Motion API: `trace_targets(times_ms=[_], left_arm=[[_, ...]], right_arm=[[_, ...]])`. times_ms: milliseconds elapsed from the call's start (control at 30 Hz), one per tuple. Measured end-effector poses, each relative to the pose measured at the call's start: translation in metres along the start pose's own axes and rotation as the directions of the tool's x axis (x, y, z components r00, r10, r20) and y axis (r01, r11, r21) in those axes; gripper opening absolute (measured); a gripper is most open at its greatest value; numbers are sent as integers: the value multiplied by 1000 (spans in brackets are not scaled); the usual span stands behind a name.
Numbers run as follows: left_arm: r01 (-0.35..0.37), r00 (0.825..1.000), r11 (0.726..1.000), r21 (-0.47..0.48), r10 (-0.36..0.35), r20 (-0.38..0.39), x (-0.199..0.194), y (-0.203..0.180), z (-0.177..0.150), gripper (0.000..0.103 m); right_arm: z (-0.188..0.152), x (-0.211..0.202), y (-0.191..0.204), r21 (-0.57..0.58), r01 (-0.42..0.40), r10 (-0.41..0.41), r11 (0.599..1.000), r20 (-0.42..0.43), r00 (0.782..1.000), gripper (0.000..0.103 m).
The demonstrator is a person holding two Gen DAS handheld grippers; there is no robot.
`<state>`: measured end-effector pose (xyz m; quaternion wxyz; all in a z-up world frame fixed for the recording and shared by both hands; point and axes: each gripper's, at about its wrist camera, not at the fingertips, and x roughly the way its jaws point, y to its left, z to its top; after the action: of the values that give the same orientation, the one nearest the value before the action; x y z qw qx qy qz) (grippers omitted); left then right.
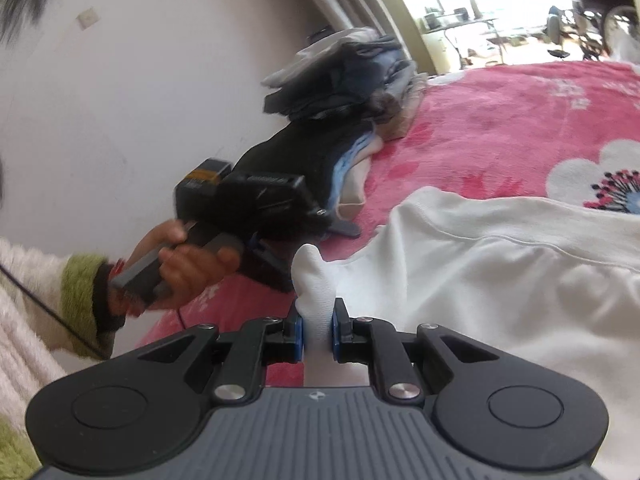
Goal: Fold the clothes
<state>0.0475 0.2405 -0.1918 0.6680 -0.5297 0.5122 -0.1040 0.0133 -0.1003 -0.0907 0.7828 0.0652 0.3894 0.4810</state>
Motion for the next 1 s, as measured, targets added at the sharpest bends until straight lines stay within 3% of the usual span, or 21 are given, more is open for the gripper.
trace_targets(times_ms=[300,467,700,767,900,1000], left_arm=[[-50,998,996,72,48,28,14,-20,3,65],[-93,995,988,122,86,58,24,-36,2,62],[41,999,999,-26,-41,32,23,-20,14,66],[44,999,998,-46,-43,10,25,-15,15,66],[-21,1000,1000,21,21,0,30,-24,13,64],[-121,993,988,91,119,26,33,-35,8,43]], right_arm=[[-8,5,27,-151,-35,30,988,-34,999,14],[-10,2,29,-150,-34,30,988,-28,999,14],[-12,0,32,-150,-37,34,988,-23,999,14],[-13,-1,33,-149,-39,36,988,-24,999,14],[-14,-3,35,-148,-43,39,988,-26,999,14],[-16,-3,37,-155,-41,37,987,-27,999,14]])
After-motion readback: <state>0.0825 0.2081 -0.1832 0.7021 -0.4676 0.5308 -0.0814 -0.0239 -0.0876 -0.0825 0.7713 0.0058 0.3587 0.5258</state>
